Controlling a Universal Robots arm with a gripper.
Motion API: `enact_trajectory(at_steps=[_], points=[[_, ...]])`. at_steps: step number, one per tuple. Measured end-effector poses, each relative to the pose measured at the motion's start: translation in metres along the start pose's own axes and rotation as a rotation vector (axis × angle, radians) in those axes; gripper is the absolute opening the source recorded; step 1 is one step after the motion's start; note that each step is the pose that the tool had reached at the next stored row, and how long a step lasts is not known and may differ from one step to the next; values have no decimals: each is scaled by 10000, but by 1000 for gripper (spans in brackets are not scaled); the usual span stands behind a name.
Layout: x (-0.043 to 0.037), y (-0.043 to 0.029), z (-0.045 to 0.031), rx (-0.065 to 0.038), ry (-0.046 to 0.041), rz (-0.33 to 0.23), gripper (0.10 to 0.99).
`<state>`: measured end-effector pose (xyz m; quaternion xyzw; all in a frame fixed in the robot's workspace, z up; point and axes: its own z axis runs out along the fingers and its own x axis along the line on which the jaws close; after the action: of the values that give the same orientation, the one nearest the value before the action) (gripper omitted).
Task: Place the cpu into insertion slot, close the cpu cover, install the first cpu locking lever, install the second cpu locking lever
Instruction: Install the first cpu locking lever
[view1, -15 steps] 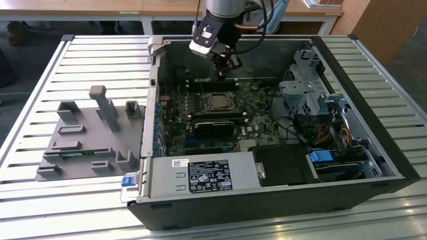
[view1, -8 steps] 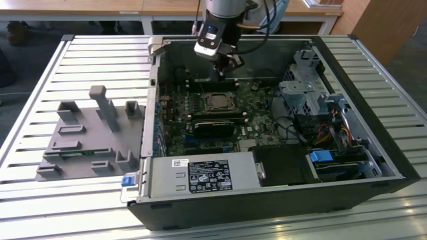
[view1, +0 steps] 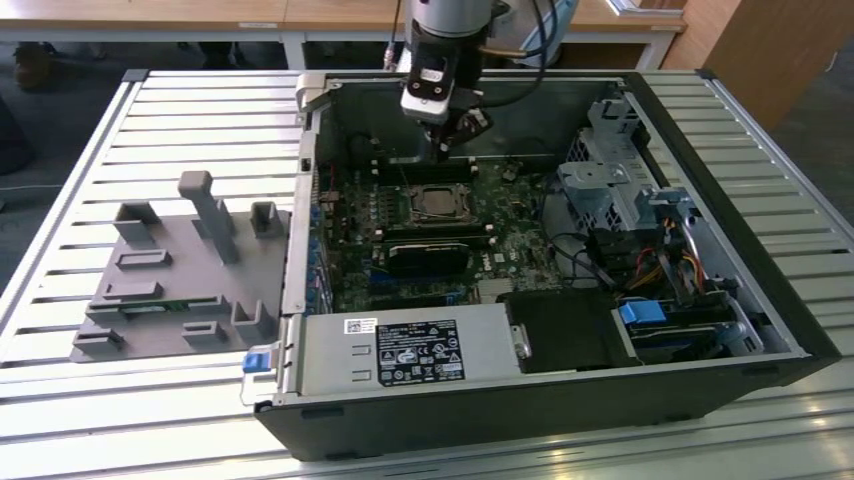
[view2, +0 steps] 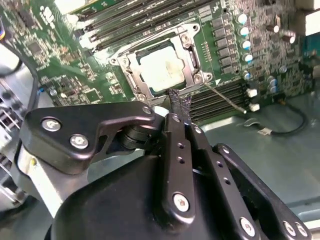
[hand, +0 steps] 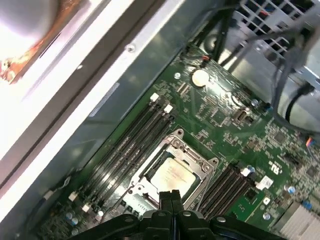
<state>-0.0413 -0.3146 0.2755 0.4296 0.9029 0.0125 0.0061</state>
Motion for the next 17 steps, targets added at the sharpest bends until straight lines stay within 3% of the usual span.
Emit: enact_trajectory(at_steps=[16, 17], points=[[0, 0, 13, -1, 81, -2910, 118], [0, 0, 15, -1, 91, -3270, 118]])
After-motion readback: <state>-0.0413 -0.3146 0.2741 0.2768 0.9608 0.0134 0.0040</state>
